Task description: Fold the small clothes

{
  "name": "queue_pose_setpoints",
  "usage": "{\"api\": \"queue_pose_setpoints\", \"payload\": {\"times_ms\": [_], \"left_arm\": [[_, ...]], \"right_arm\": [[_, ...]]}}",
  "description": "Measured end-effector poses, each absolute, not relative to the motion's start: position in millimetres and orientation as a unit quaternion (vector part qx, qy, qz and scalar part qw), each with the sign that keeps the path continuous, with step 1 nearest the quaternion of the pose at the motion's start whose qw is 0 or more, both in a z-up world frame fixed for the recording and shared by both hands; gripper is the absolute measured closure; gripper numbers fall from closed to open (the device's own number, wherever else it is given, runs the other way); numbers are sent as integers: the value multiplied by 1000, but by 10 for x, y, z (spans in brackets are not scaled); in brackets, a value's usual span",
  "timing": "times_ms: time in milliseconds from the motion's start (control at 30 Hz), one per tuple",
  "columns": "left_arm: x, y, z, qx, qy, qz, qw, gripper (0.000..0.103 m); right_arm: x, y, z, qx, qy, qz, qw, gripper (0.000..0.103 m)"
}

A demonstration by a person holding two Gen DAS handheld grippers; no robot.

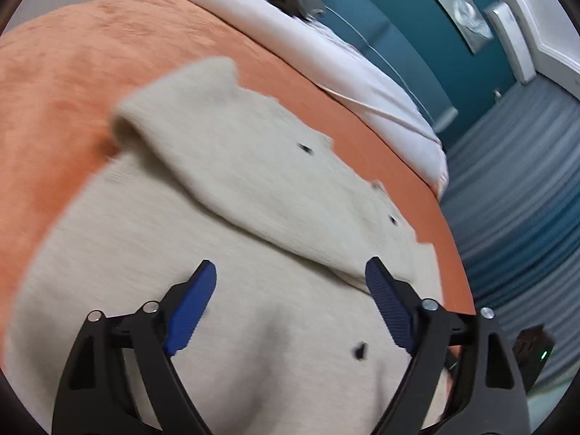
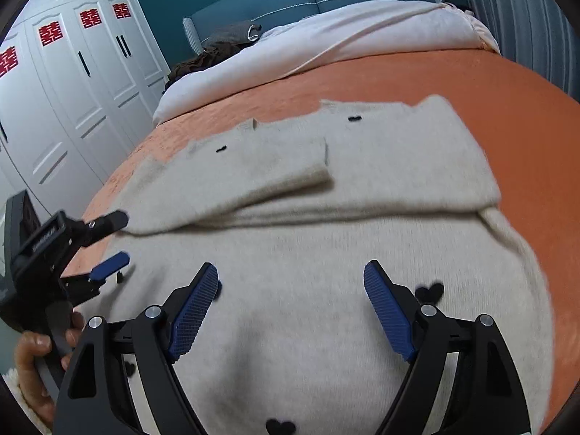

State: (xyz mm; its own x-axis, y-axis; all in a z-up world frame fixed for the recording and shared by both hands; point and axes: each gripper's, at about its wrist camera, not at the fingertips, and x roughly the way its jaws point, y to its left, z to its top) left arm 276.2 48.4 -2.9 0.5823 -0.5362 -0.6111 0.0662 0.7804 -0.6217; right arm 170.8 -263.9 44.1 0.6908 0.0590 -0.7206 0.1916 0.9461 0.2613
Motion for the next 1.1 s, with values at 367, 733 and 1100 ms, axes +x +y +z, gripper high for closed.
{"api": "queue_pose_setpoints", "payload": {"times_ms": [367,733,1100], "left_arm": [[2875,877,-99,-392,397,-181,810,24],[3664,1121,-221,-455,422,-116,776,32],[3447,934,-331,-302,391,-107,863,71]], "right_arm": [[2679,-2848,105,220,467,-108,849,67],[2708,-3103,1241,251,340,-36,906,96],[2473,-3536,405,259,400,-126,870,96]]}}
